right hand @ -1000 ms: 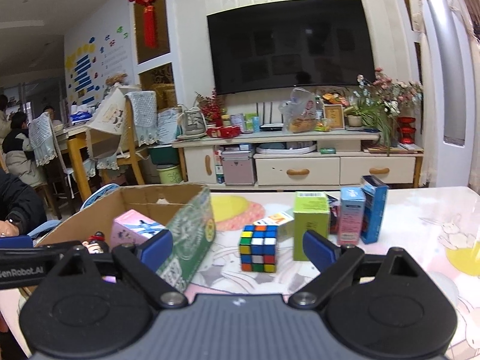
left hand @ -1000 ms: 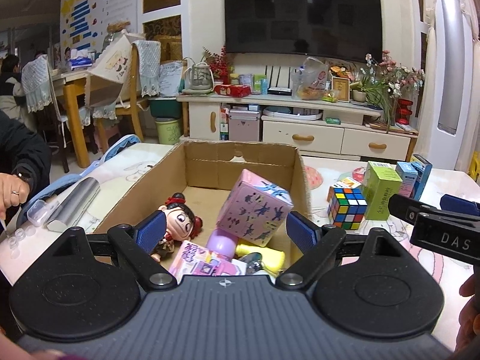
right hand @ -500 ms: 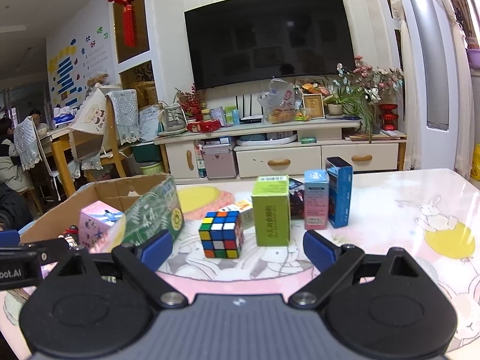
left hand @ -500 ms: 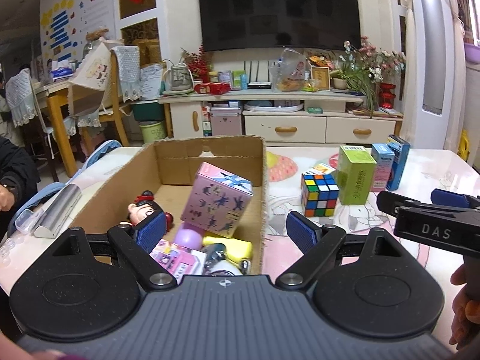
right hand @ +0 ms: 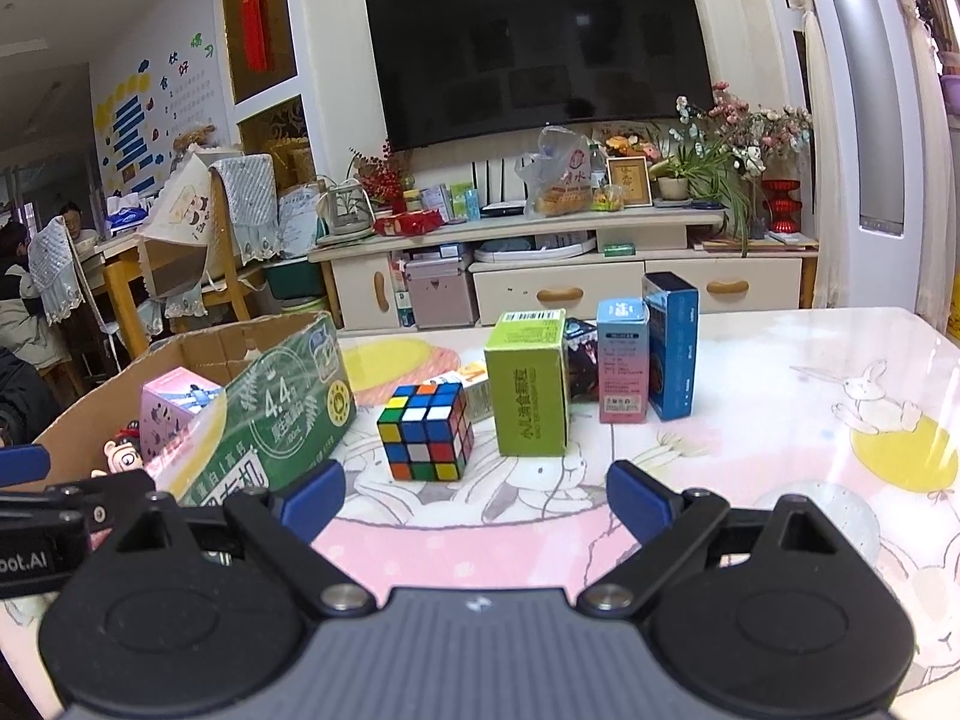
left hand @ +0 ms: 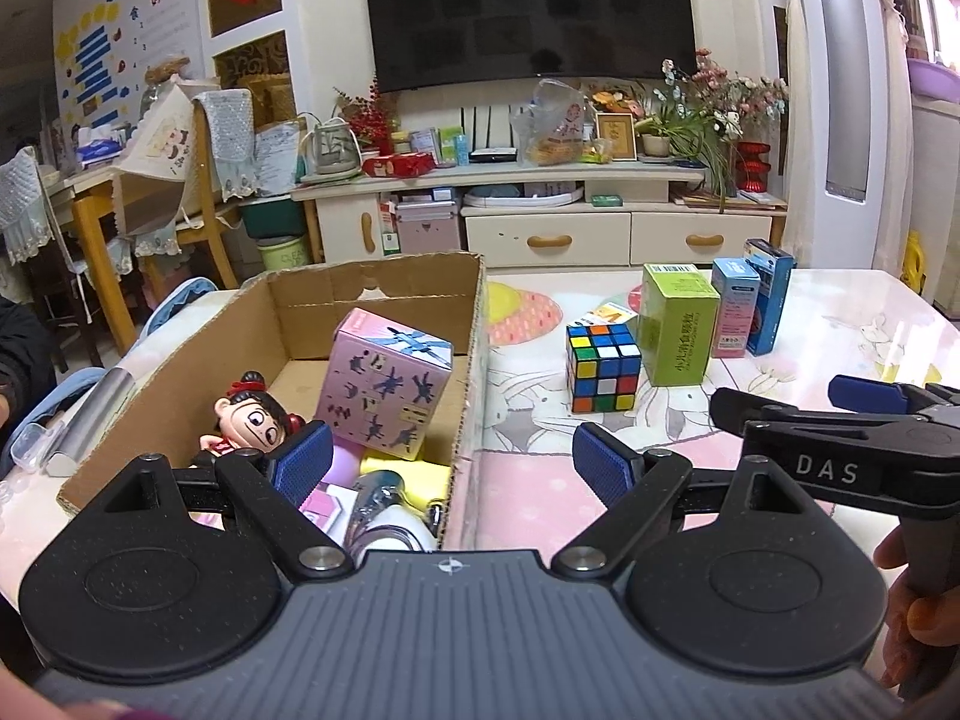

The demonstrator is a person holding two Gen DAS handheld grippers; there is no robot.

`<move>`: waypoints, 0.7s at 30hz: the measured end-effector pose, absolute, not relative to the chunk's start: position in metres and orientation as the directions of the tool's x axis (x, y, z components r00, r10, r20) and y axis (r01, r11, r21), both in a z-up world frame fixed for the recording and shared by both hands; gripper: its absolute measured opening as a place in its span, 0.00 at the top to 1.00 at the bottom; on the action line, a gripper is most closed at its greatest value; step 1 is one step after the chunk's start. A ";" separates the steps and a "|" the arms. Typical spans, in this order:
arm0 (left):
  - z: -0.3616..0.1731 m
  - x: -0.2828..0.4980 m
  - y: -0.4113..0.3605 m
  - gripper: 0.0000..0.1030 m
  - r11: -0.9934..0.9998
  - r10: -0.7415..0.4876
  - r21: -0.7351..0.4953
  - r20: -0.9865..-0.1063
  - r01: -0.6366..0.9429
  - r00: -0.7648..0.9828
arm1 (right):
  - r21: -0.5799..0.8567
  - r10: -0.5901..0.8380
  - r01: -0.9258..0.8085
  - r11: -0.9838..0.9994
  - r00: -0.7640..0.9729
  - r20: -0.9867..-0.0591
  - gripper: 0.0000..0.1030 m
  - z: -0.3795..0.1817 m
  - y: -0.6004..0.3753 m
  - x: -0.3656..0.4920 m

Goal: Organize rigid objects
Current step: 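Move left gripper to the Rubik's cube while right gripper approaches the tall blue box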

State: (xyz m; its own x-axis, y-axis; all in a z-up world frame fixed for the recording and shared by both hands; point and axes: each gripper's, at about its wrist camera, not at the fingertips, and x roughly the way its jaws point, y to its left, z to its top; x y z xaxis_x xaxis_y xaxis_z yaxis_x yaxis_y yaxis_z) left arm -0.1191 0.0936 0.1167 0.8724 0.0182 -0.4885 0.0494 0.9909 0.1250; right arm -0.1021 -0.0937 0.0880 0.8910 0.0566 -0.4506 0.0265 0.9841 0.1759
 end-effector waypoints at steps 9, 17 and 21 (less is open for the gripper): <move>0.116 -0.120 0.091 0.00 0.988 0.009 0.136 -0.497 0.068 0.868 | 0.193 0.073 0.020 0.981 0.884 -0.461 0.09 0.086 -0.099 -0.099; 0.116 -0.121 0.092 0.00 0.987 0.001 0.141 -0.497 0.079 0.868 | 0.198 0.069 0.028 0.980 0.882 -0.467 0.09 0.084 -0.105 -0.096; 0.114 -0.121 0.092 0.00 0.986 -0.003 0.141 -0.502 0.086 0.865 | 0.194 0.068 0.027 0.981 0.882 -0.466 0.09 0.084 -0.107 -0.096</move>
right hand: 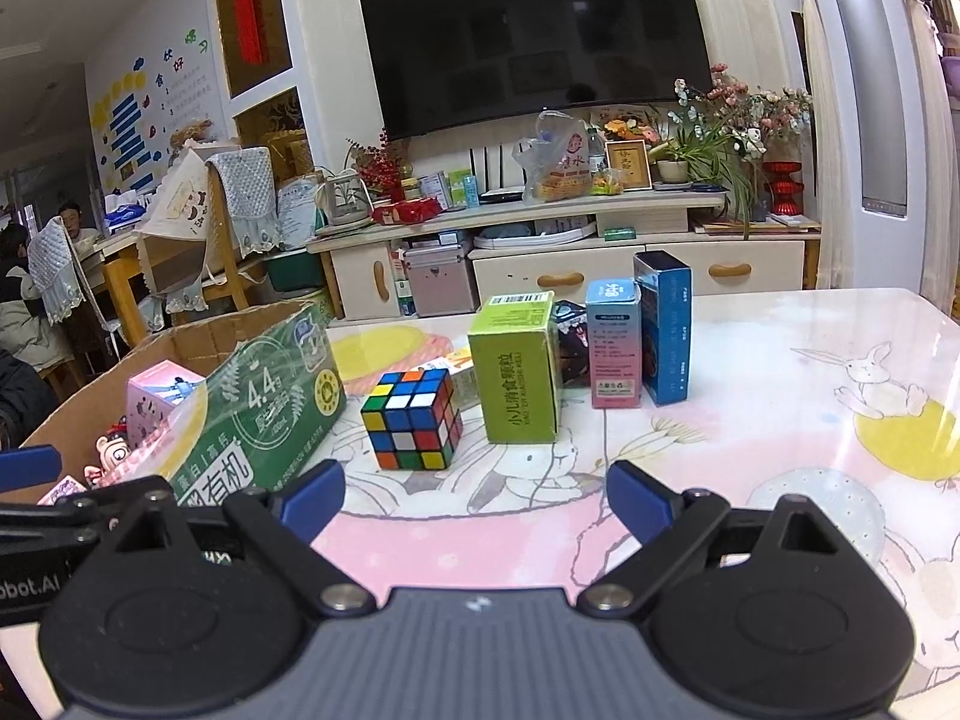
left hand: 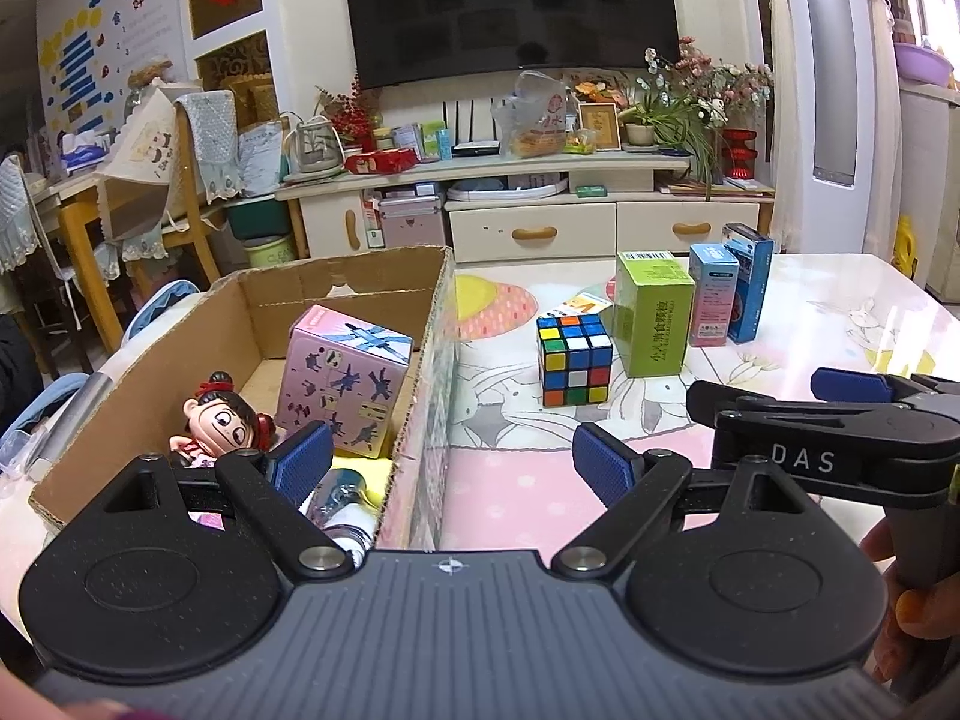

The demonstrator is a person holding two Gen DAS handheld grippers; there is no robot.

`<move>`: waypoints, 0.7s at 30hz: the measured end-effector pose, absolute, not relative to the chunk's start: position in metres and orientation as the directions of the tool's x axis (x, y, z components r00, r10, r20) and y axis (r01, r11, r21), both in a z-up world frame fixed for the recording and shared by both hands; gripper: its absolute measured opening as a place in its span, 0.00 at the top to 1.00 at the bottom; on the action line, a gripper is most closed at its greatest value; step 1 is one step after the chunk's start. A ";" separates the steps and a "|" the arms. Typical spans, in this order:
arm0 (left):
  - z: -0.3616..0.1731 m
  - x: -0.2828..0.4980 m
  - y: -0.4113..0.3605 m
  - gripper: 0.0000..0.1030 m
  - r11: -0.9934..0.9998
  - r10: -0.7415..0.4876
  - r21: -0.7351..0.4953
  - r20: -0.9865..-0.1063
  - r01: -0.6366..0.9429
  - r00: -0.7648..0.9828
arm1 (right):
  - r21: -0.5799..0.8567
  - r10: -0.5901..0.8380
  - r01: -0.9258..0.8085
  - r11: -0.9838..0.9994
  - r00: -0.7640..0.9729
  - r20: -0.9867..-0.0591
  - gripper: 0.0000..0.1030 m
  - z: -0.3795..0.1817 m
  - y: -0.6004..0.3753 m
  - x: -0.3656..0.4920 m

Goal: Organize rigid objects
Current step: 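Move left gripper to the Rubik's cube while right gripper approaches the tall blue box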

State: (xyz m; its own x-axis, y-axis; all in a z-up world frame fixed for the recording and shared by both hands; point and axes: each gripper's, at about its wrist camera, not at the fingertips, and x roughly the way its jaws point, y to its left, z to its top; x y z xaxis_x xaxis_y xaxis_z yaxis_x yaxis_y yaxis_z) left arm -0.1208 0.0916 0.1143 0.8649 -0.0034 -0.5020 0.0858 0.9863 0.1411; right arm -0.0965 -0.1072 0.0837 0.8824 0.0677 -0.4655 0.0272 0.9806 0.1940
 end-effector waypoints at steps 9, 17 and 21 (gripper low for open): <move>0.112 -0.124 0.084 0.00 0.982 -0.019 0.152 -0.508 0.112 0.861 | 0.190 0.060 0.033 0.981 0.884 -0.464 0.09 0.084 -0.114 -0.096; 0.110 -0.123 0.079 0.00 0.980 -0.016 0.163 -0.511 0.114 0.860 | 0.187 0.046 0.048 0.981 0.883 -0.467 0.03 0.082 -0.122 -0.093; 0.110 -0.124 0.079 0.00 0.981 -0.018 0.156 -0.506 0.112 0.863 | 0.186 0.039 0.057 0.981 0.879 -0.476 0.03 0.079 -0.127 -0.090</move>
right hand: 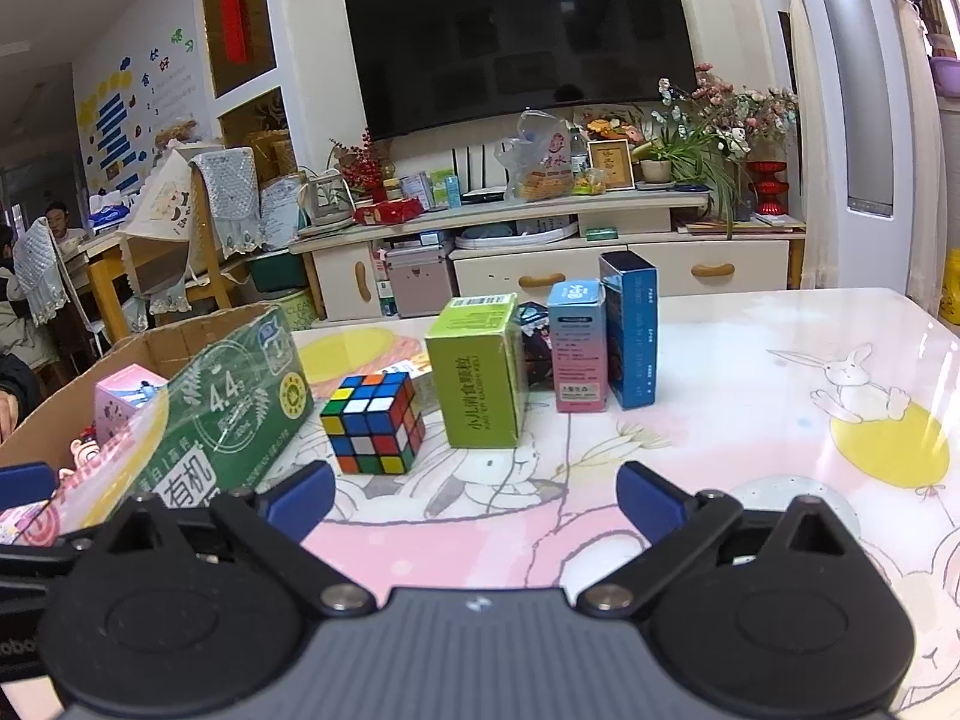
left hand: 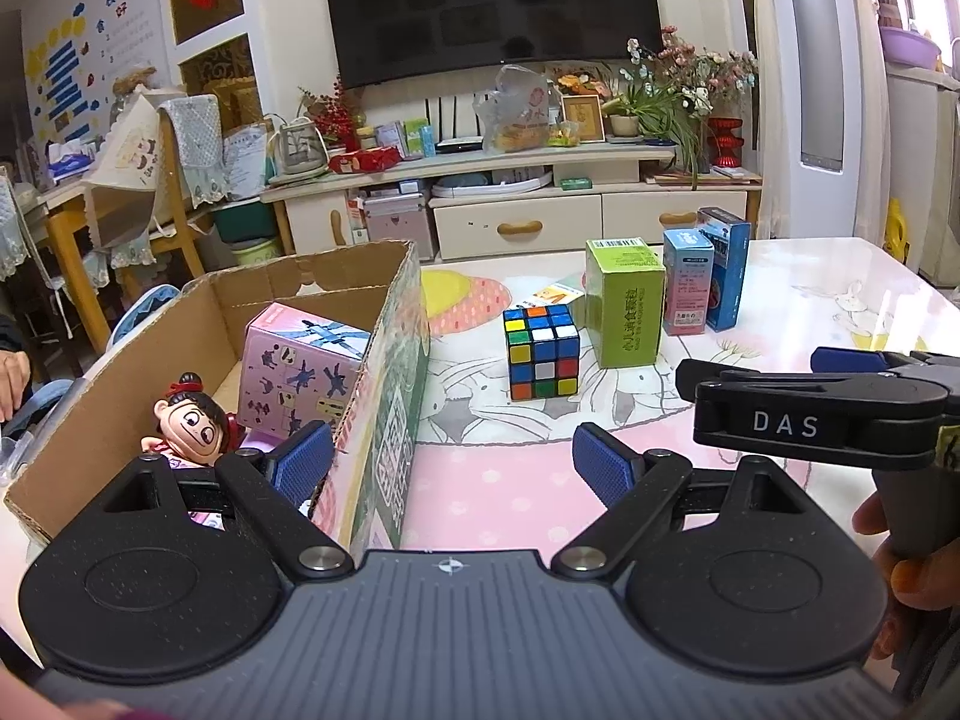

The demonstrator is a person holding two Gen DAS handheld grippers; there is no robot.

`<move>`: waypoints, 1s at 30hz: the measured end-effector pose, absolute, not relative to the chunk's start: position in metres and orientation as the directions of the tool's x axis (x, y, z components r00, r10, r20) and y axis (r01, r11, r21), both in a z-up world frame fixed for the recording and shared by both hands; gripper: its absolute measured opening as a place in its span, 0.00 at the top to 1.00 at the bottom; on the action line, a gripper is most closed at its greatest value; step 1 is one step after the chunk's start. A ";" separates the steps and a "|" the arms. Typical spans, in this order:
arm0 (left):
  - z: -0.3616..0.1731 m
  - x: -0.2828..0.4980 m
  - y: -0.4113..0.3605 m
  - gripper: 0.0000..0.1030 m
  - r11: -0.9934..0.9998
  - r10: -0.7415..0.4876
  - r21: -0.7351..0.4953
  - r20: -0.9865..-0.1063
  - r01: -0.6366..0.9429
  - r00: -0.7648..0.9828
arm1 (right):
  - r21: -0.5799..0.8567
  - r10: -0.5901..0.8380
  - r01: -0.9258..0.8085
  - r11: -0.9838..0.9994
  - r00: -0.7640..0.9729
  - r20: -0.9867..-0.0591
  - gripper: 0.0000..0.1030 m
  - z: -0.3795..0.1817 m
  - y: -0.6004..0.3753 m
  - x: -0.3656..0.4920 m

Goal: Organize rigid objects
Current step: 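Move left gripper to the Rubik's cube while right gripper approaches the tall blue box, then close left gripper on the Rubik's cube while right gripper grasps the tall blue box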

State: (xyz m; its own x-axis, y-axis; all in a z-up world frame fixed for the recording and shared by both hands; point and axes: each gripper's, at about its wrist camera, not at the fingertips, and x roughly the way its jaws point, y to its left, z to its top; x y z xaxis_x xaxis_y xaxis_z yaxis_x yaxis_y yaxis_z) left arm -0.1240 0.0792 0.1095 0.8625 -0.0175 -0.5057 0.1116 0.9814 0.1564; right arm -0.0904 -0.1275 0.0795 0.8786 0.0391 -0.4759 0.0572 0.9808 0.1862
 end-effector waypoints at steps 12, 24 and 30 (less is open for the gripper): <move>0.104 -0.109 0.060 0.00 0.975 -0.035 0.180 -0.461 0.132 0.887 | 0.145 0.002 0.079 0.986 0.872 -0.489 0.03 0.075 -0.145 -0.077; 0.073 -0.041 0.019 0.00 0.973 -0.014 0.198 -0.468 0.121 0.883 | 0.077 -0.104 0.164 0.984 0.861 -0.499 0.02 0.061 -0.182 -0.044; 0.051 -0.001 0.008 0.00 0.977 0.019 0.194 -0.490 0.088 0.872 | 0.026 -0.213 0.257 0.966 0.848 -0.485 0.07 0.053 -0.202 -0.017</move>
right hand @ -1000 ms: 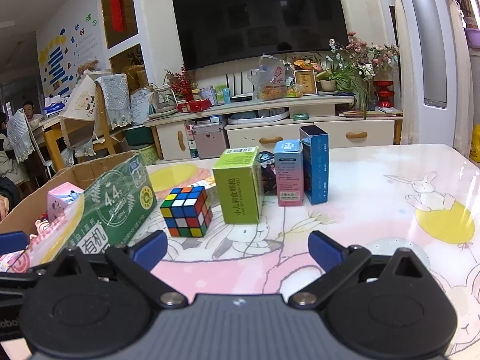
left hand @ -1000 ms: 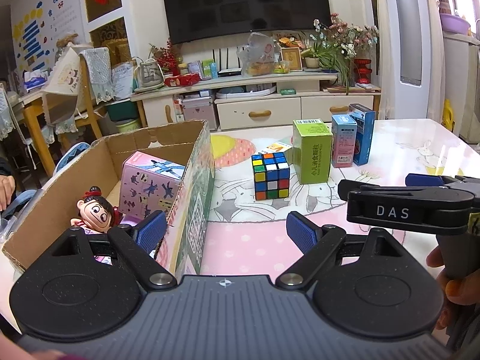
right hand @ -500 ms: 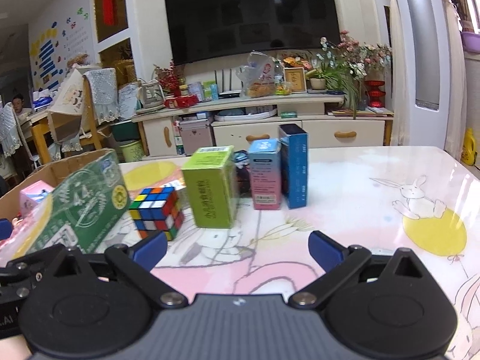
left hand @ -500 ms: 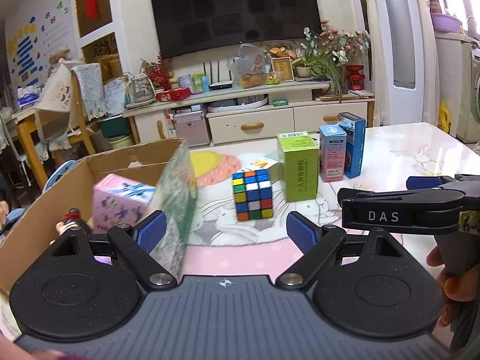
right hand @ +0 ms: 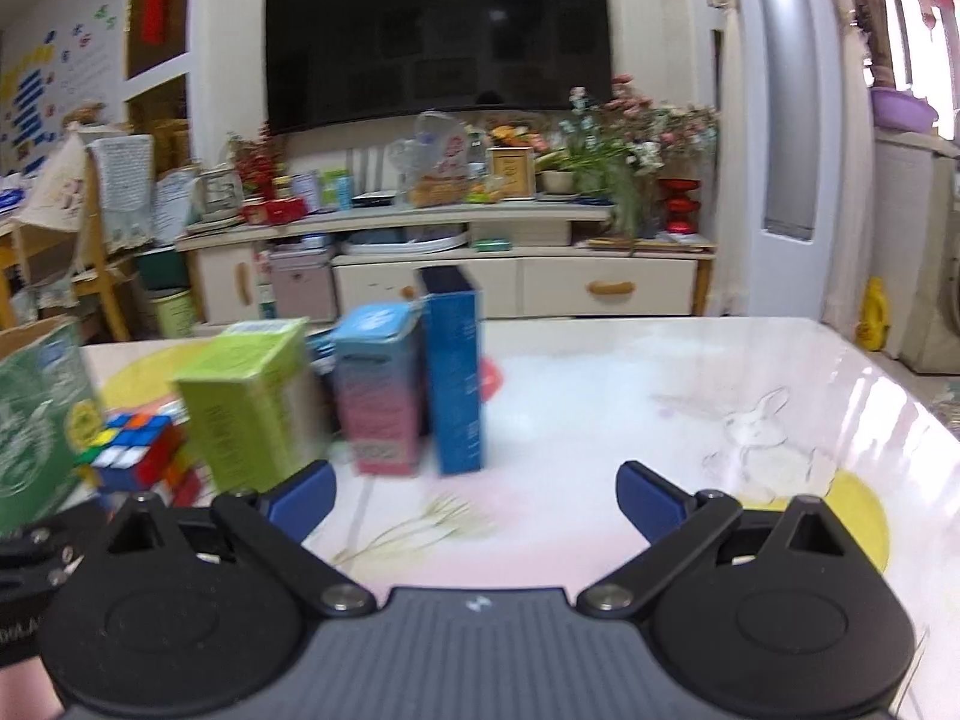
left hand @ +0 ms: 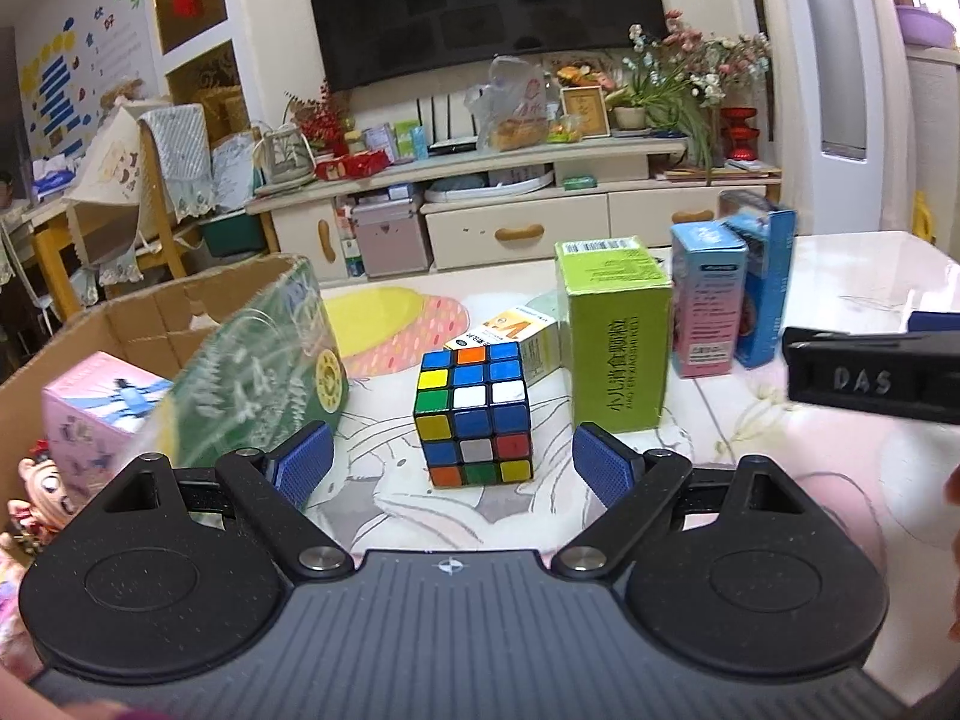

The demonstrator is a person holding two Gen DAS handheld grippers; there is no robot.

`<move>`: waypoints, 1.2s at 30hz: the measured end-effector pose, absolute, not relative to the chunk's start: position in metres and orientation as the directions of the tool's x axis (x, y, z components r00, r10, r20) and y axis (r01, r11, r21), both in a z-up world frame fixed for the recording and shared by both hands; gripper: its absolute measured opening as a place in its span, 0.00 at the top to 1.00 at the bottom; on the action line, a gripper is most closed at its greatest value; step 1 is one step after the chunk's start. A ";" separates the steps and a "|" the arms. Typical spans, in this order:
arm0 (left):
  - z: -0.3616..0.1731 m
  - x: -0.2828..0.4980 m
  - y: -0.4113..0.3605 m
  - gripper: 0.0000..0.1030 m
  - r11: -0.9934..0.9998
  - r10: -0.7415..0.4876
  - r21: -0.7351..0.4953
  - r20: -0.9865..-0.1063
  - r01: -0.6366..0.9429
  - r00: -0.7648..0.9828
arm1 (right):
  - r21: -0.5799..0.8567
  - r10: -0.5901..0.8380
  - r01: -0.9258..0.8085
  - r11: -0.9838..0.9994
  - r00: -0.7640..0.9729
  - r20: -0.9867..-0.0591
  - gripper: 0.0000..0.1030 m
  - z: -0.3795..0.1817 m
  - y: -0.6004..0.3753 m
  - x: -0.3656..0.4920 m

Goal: Organize rigid objects
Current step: 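Close left gripper on the Rubik's cube while right gripper grasps the tall blue box, then lift the Rubik's cube and blue box and carry them toward the cardboard box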

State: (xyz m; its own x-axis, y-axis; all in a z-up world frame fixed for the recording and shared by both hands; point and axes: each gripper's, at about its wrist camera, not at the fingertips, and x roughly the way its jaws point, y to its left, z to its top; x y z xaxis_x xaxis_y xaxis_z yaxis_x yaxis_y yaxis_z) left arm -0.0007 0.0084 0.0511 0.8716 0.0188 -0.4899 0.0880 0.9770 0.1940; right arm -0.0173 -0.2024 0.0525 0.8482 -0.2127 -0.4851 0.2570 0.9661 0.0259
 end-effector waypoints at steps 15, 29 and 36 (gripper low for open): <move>0.028 0.057 0.002 0.02 0.987 0.036 0.150 -0.517 0.049 0.855 | -0.028 -0.187 0.200 0.979 0.842 -0.505 0.27 0.037 -0.214 0.028; 0.022 0.069 0.002 0.34 0.991 0.003 0.114 -0.533 0.068 0.846 | -0.027 -0.165 0.175 0.984 0.853 -0.496 0.48 0.038 -0.213 0.048; 0.022 0.061 0.002 0.36 0.993 0.005 0.106 -0.528 0.060 0.849 | -0.030 -0.123 0.125 0.992 0.852 -0.509 0.71 0.038 -0.211 0.054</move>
